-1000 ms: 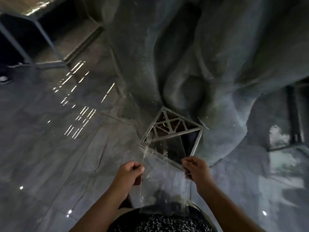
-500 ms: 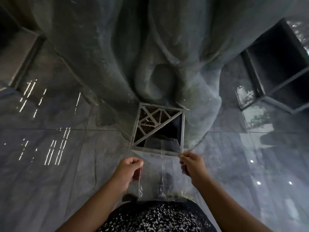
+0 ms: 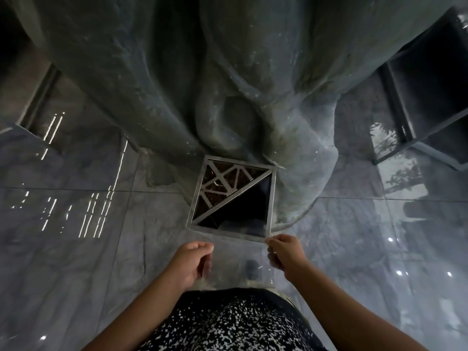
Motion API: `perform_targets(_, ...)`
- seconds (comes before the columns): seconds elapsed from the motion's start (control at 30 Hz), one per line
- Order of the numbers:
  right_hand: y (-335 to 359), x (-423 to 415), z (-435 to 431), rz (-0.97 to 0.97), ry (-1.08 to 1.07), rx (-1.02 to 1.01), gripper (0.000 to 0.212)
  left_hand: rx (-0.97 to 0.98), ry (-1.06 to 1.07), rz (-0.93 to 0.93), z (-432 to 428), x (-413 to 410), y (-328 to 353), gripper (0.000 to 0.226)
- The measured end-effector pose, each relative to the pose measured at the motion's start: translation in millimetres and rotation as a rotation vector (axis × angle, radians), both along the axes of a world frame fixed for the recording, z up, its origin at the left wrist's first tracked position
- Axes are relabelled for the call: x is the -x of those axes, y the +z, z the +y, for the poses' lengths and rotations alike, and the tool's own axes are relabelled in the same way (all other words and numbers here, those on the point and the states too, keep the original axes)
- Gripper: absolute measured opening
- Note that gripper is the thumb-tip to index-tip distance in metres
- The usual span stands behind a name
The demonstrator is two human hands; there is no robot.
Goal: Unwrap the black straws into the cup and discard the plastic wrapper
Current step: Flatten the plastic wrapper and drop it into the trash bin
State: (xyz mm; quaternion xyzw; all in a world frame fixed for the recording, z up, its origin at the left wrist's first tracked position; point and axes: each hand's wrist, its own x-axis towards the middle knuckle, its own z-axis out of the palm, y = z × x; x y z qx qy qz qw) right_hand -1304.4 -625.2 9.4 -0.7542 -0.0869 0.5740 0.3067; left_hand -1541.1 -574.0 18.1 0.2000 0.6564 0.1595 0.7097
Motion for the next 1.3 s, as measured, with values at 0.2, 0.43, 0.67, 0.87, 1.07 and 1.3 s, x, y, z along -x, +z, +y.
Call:
perform_targets(0.2, -0.6, 12.1, 12.9, 0.09, -0.063, -0.013, 0.014, 0.063, 0.03, -0.012, 32.8, 7.4, -0.4, 0.006)
perform_targets(0.43, 31.4, 38.6, 20.3, -0.455, 0.328, -0.211, 0.03, 0.104, -0.028, -0.012, 57.8, 21.3, -1.7, 0.006)
perform_targets(0.67, 71.6, 57.9, 2.9, -0.718, 0.944, -0.54, 0.076, 0.112, -0.097, -0.023, 65.0, 24.9, -6.0, 0.011)
perform_targets(0.87, 69.0, 58.4, -5.7, -0.901, 1.108, -0.608, 0.061, 0.133, -0.087, -0.02, 63.2, 19.9, -9.6, 0.014)
perform_targets(1.07, 66.7, 54.5, -10.1, -0.969, 1.072, -0.679, 0.029, 0.125, -0.118, -0.026, 60.5, 23.1, -12.9, 0.009)
perform_targets(1.3, 59.1, 50.6, -11.7, -0.983, 1.049, -0.672, 0.017, 0.105, -0.117, -0.023, 57.9, 25.1, -13.9, 0.012)
